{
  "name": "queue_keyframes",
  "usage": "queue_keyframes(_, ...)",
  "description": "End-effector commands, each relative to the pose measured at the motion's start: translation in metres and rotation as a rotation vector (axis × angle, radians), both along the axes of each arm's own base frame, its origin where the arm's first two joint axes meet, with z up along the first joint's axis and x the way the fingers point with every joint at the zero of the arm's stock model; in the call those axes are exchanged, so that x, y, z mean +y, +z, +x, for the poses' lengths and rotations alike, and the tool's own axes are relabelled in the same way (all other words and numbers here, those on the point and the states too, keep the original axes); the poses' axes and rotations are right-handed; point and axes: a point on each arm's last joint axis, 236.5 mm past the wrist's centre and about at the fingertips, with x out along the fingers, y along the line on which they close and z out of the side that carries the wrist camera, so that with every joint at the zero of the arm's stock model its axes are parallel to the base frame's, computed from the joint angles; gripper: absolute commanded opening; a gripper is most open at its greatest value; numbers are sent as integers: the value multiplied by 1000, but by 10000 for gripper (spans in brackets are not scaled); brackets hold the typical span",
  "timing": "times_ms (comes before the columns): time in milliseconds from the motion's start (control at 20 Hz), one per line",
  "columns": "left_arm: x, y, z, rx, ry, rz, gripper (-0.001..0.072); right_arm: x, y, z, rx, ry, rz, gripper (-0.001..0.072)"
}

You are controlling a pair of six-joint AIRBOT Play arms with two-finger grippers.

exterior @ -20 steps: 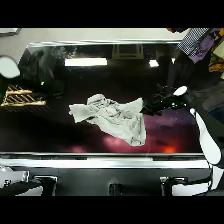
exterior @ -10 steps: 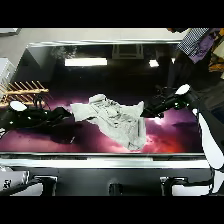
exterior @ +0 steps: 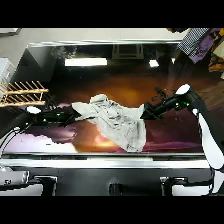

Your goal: Fold the clothes and pants, and hang the long-sleeved shirts on hangers.

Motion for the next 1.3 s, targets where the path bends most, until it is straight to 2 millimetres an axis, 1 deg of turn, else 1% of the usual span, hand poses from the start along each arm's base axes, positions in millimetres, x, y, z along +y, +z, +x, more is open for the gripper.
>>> queue_keyframes(0, -4, -6, 15, -43, 49, 30, 690, 1, 3, -3, 4, 6, 3, 34)
queue_keyframes(100, -8, -7, 18, -54, 54, 38, 442, 0, 8, 0, -18, 1, 0, 34)
queue_keyframes(150, -10, -6, 19, -58, 48, 37, 246, 0, 10, 2, -34, 0, -2, 34)
queue_keyframes(200, -13, -2, 21, -66, 40, 32, 17, 0, 14, 4, -57, -3, -5, 33)
queue_keyframes(250, -15, 7, 25, -82, 30, 23, 22, -1, 19, 8, -88, -6, -8, 33)
queue_keyframes(300, -18, 21, 33, -111, 18, 13, 21, -2, 25, 13, -128, -12, -17, 33)
queue_keyframes(350, -18, 39, 43, -158, 7, 7, 21, -7, 32, 18, -179, -17, -45, 33)
queue_keyframes(400, -15, 66, 56, -225, 3, 10, 20, -13, 41, 24, -232, -23, -77, 33)
queue_keyframes(450, -8, 99, 71, -311, 13, 24, 20, -22, 54, 30, -306, -28, -124, 33)
queue_keyframes(500, 1, 135, 84, -397, 35, 39, 20, -31, 72, 37, -387, -35, -172, 32)
queue_keyframes(550, 14, 179, 94, -498, 57, 66, 20, -43, 97, 46, -494, -49, -228, 32)
queue_keyframes(600, 26, 223, 98, -591, 78, 95, 20, -54, 127, 52, -601, -63, -283, 32)
queue_keyframes(650, 39, 272, 96, -691, 105, 127, 19, -63, 165, 56, -726, -86, -328, 32)
queue_keyframes(700, 50, 319, 89, -786, 132, 155, 19, -71, 204, 55, -848, -116, -364, 32)
queue_keyframes(750, 61, 369, 75, -881, 169, 181, 20, -78, 248, 48, -980, -151, -393, 32)
queue_keyframes(800, 70, 415, 55, -971, 207, 202, 19, -82, 288, 37, -1097, -186, -412, 33)
queue_keyframes(850, 76, 454, 32, -1051, 238, 221, 20, -86, 327, 19, -1215, -224, -425, 33)
queue_keyframes(900, 80, 490, 5, -1130, 269, 235, 19, -88, 359, -2, -1309, -255, -430, 33)
queue_keyframes(950, 81, 516, -23, -1192, 294, 239, 20, -89, 387, -27, -1392, -289, -427, 33)
queue_keyframes(1000, 81, 539, -53, -1250, 318, 233, 20, -91, 409, -50, -1456, -322, -423, 33)
queue_keyframes(1050, 80, 553, -78, -1287, 335, 232, 20, -93, 429, -76, -1512, -361, -416, 33)
queue_keyframes(1100, 79, 564, -101, -1319, 350, 230, 20, -96, 442, -96, -1552, -398, -415, 33)
queue_keyframes(1200, 80, 576, -139, -1355, 378, 234, 20, -102, 463, -133, -1615, -476, -400, 33)
queue_keyframes(1250, 81, 577, -150, -1358, 385, 243, 20, -104, 469, -145, -1635, -502, -389, 33)
